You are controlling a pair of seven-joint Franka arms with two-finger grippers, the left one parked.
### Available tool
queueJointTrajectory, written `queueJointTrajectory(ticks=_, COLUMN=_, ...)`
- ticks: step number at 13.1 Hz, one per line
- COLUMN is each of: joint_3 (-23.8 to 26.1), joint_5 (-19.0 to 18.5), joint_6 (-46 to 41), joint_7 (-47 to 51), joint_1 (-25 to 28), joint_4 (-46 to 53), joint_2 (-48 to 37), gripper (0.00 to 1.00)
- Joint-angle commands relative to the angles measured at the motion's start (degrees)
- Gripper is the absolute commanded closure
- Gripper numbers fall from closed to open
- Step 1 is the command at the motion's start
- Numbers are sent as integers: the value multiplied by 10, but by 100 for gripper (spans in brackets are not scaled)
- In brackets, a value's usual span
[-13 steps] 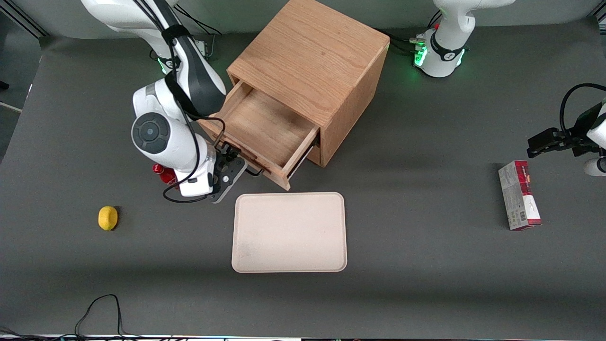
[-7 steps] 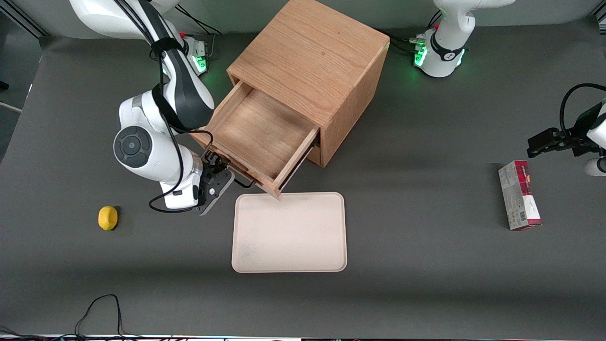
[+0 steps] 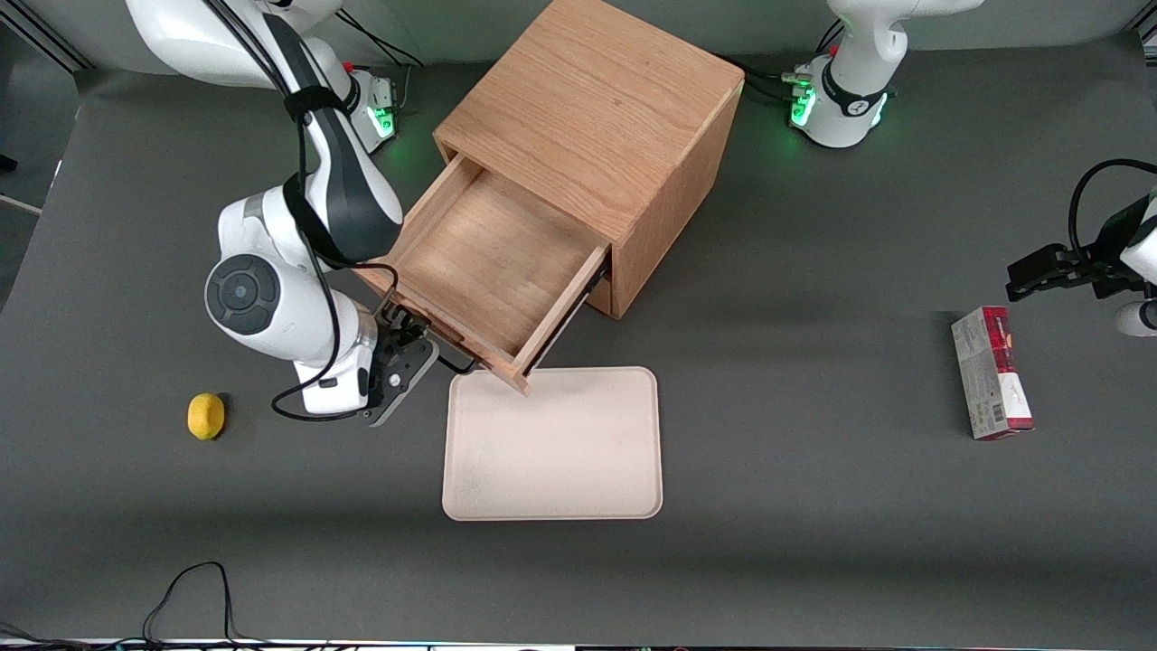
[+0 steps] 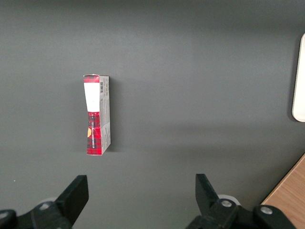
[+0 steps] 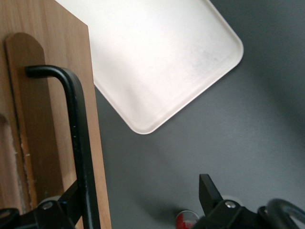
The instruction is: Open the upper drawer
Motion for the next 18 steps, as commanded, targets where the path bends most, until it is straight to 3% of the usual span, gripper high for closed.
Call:
queueJointTrajectory(ticks=1, joint_3=0, joint_5=-10, joint_6=-9, joint_7=-18, joint_1=-17, joint_4=36, joint_2=24, gripper=0)
queueJointTrajectory(ticks=7, joint_3=0, joint_5=-9, joint_6=-15, joint_7=-15, joint_1=-18, joint_4=53, joint_2=29, gripper=0)
queueJointTrajectory(ticks=15, joint_3=-2, joint_5=-2, joint_6=-148, joint_7=-7, joint_1=-47, joint_4=176, joint_2=22, gripper=0)
queueJointTrajectory(ticks=18, joint_3=-3, joint_5=-7, joint_6=-161, joint_7=63, joint_1=-72, joint_4=194, joint_2=-4, gripper=0)
